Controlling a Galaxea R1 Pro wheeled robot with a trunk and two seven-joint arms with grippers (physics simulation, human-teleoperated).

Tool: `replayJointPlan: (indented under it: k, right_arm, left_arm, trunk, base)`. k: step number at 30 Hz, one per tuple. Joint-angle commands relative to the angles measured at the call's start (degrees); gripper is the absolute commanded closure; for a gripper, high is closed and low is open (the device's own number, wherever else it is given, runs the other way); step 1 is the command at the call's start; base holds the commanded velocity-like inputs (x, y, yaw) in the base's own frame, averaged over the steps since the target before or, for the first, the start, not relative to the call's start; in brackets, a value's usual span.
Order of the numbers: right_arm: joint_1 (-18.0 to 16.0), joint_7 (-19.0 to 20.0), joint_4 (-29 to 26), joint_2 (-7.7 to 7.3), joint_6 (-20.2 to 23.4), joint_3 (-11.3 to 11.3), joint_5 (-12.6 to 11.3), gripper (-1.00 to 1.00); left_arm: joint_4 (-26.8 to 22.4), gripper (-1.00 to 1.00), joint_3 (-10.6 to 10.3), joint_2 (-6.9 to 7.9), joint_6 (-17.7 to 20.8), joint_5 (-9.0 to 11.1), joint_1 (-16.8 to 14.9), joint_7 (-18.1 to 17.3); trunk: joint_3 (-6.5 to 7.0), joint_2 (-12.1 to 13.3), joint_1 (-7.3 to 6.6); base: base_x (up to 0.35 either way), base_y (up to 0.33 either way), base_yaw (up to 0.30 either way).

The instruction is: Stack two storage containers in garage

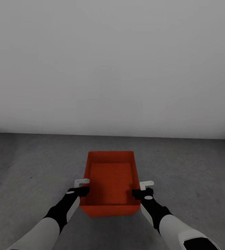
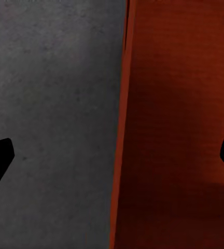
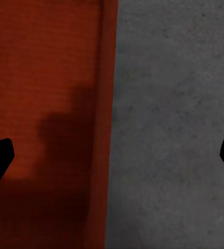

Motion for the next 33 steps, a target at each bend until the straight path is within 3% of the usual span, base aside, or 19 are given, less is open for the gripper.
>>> replayJointPlan:
  k: [1, 28, 33]
  right_arm:
    - [0.0, -0.3, 0.0, 0.0, 0.1, 0.3, 0.3, -1.0]
    - [0.0, -0.3, 0.0, 0.0, 0.3, 0.4, 0.4, -1.0]
    - [0.0, -0.3, 0.0, 0.0, 0.3, 0.4, 0.4, -1.0]
  left_arm:
    - [-0.1, -1.0, -0.5, 0.07, 0.3, 0.6, 0.0, 0.5]
    - [-0.1, -1.0, -0.4, -0.15, 0.3, 0.6, -0.1, 0.6]
    - [-0.1, -1.0, -0.4, -0.16, 0.3, 0.6, 0.0, 0.6]
  trunk:
    - [-0.04, 0.0, -0.01]
    - [-0.04, 0.0, -0.01]
    - [0.86, 2.0, -1.1]
  base:
    - [0.0, 0.0, 0.0]
    - [0.0, 0.0, 0.0]
    - [0.0, 0.0, 0.0]
